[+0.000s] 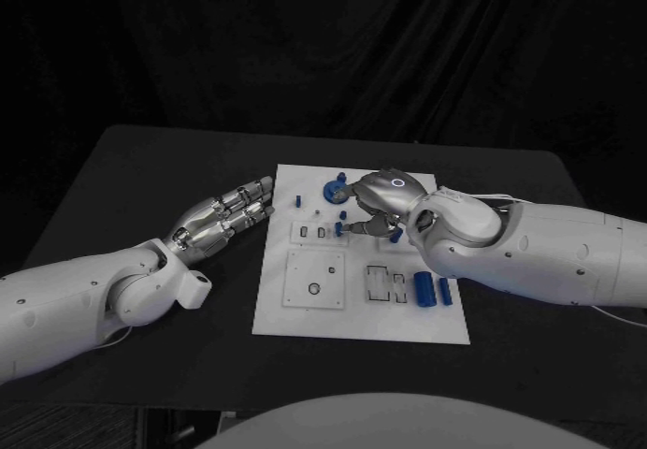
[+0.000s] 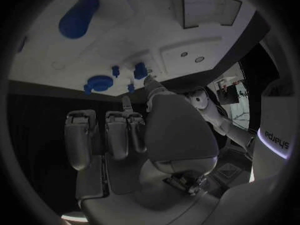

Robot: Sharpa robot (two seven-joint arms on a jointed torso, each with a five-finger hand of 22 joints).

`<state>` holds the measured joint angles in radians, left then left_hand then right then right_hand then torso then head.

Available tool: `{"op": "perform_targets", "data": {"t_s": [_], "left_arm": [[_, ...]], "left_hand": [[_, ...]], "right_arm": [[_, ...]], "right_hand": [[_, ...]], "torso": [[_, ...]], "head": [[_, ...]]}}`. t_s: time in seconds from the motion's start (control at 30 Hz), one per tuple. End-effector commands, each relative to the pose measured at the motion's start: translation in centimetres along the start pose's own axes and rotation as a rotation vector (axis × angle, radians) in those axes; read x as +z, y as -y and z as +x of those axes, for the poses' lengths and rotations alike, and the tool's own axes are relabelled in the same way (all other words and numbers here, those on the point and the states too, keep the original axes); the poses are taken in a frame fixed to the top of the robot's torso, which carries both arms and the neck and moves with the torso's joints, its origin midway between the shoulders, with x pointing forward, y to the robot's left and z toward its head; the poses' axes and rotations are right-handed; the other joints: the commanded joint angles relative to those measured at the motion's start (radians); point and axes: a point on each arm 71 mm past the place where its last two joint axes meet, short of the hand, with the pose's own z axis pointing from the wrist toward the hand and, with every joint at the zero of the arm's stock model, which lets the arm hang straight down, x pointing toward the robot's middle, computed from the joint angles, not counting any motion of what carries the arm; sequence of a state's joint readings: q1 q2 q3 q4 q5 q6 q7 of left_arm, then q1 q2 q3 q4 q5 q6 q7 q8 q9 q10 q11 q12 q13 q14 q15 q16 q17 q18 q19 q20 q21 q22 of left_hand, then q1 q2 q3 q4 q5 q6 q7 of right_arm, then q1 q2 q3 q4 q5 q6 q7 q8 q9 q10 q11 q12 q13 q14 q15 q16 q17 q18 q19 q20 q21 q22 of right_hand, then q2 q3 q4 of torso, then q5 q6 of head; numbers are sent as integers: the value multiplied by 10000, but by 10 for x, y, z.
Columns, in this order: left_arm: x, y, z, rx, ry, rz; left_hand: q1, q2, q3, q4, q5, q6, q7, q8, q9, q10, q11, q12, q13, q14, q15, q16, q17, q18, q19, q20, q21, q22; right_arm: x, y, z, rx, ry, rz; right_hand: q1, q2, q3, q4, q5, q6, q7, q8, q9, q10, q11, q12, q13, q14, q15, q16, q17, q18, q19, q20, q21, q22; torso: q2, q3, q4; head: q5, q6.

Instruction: Assemble the parts on the task board

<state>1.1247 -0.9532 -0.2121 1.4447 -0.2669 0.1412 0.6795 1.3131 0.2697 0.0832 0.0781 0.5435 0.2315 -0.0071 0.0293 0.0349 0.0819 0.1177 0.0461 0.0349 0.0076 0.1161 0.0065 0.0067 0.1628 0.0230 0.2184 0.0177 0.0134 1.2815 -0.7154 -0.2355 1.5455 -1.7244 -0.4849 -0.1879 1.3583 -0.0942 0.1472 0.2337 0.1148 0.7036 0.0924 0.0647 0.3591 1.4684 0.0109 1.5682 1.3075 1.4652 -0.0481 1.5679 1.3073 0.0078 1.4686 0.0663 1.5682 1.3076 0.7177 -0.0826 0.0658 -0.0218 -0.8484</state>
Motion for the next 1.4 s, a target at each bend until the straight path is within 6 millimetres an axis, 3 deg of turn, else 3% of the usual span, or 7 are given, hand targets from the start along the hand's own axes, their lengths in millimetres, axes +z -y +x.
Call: {"op": "perform_targets", "data": {"t_s": [0.03,0.53,0.73,0.9,1.07,1.27,1.4], "left_arm": [[3,20,-2,403,327,1847],[35,39,-11,1333,-309,182],[49,36,-14,3036,-247,-272],[59,31,-9,5166,-284,-924],[72,28,2,7316,-551,-1858],[101,25,15,9037,-687,-3519],[118,27,22,9486,-675,-4344]], "left_hand": [[-77,-111,185,70,66,240,113,80,32,303,149,375,124,235,9,116,119,138,227,27,132,69],[19,-783,15,1945,-1152,1138,746,160,111,1763,925,4335,1135,4127,568,1225,2427,115,3895,528,2194,938],[215,-713,-261,2111,-1407,2979,1484,591,352,3706,1448,6125,1906,6375,1000,3451,3441,-134,6209,687,3765,1616],[282,-731,-328,2101,-1717,4568,1923,1385,546,5368,693,8012,3186,7500,243,7244,5167,81,8275,200,5888,2848],[410,-859,-183,2107,-2657,5212,1907,2549,1002,6410,12,10207,5210,8384,-434,10547,6857,130,8948,-394,8429,4616],[-1177,-949,-1272,2087,-4354,5280,1492,4582,2987,11340,-406,13679,11437,12727,-864,14401,12068,-154,10249,-791,11880,8351],[-1542,-992,-1682,2086,-4441,4801,1314,5918,4932,13638,-582,14789,14075,14949,-1040,15440,14793,-400,11174,-954,13014,10067]], "right_arm": [[-4,4,-19,751,1536,-385],[-35,51,-44,660,1605,668],[-48,77,-42,682,1095,1510],[-56,92,-39,665,691,2074],[-60,102,-36,628,261,2524],[-67,112,-32,584,51,2836],[-69,115,-29,579,85,2911]], "right_hand": [[166,104,73,-61,200,148,53,80,-41,1024,-17,26,2633,1056,14,29,2635,-78,1022,5,26,2632],[289,447,161,-98,612,601,105,223,-133,1024,32,26,2633,1056,60,29,2635,-78,1022,45,26,2632],[289,586,198,-56,667,869,153,306,-160,1024,65,26,2633,1056,84,29,2635,-78,1022,63,26,2632],[318,627,216,-57,712,1068,169,368,-172,1024,81,26,2633,1056,97,29,2635,-78,1022,79,26,2632],[322,642,218,-50,725,1228,177,422,-173,1024,87,26,2633,1056,105,29,2635,-78,1022,85,26,2632],[314,634,206,-42,755,1448,164,486,-178,1024,85,26,2633,1056,107,29,2635,-78,1022,92,26,2632],[276,602,177,-20,801,1510,160,493,-190,1024,79,26,2633,1056,103,29,2635,-78,1022,92,26,2632]], "torso": [[-13,7,-13],[-457,275,-30],[-714,437,-82],[-978,559,-101],[-1120,646,-128],[-1310,788,-221],[-1385,841,-304]], "head": [[45,429],[160,1208],[259,1094],[300,668],[356,335],[527,-134],[595,-243]]}}
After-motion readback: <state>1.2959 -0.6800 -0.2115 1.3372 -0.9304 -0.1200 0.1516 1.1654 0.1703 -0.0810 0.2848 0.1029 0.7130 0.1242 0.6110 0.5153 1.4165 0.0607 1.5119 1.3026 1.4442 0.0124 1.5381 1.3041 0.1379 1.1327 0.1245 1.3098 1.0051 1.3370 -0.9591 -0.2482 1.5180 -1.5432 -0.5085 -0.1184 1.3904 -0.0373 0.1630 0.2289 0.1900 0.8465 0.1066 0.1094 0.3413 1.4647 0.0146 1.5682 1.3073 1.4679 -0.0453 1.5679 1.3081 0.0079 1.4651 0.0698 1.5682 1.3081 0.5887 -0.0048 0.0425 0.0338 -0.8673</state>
